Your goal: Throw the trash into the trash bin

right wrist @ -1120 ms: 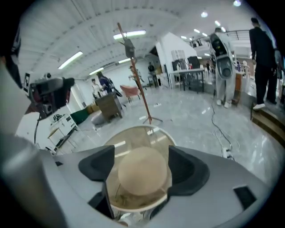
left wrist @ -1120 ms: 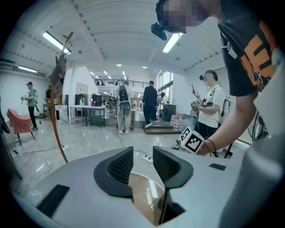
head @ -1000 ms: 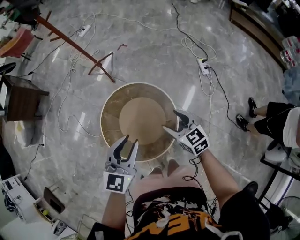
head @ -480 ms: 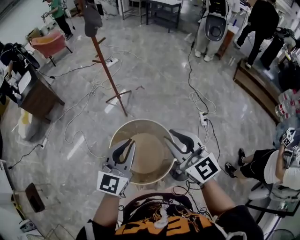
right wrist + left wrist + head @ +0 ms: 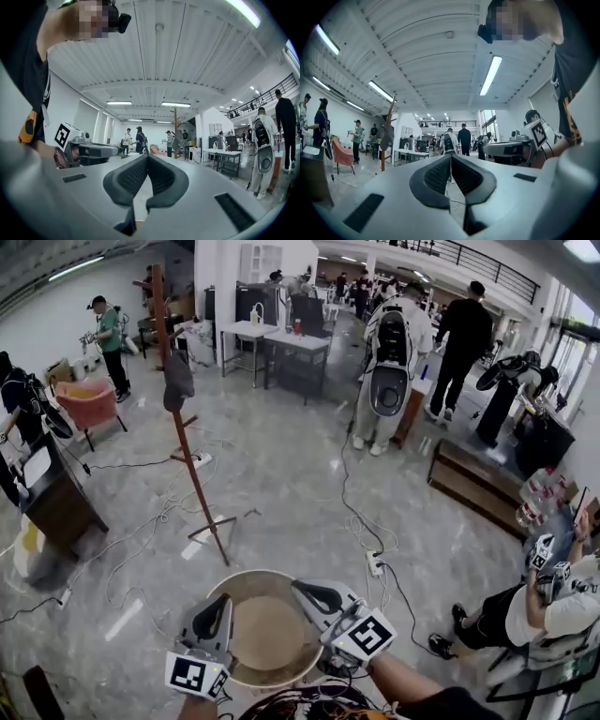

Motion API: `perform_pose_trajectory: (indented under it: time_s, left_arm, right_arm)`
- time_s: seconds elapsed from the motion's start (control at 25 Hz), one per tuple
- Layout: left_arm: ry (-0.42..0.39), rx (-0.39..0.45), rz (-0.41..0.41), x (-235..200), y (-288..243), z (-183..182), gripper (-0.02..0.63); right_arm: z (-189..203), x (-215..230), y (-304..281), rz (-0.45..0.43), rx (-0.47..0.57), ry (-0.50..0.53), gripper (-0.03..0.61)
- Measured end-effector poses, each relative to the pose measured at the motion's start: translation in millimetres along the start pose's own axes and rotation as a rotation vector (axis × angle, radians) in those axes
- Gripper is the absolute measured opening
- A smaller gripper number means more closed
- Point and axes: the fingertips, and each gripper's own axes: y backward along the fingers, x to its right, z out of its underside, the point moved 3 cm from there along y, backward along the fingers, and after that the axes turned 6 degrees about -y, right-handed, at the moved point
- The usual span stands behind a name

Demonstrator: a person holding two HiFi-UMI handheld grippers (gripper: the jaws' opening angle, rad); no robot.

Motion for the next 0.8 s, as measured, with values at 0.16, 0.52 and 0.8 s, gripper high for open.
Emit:
perform_pose_trajectory:
  time_s: [0.16, 0.52, 0.8]
  left_arm:
    - [-0.009, 0.029, 0.017, 1.8, 0.0, -12.9, 0.029]
    - [-0.031, 0.048, 0.061, 25.5, -3.7, -24.8, 0.029]
    - [-0.038, 0.034, 0.069, 29.8, -5.4, -26.4, 0.029]
  right_arm:
    - [-9.9, -6.2, -1.9, -0.002, 0.023, 0.008, 0.015]
    - [-12.6, -7.3, 12.8, 0.042, -0.005, 0.037, 0.014]
    - [-8.9, -9.1, 14.6, 0.037, -0.042, 0.047, 0.014]
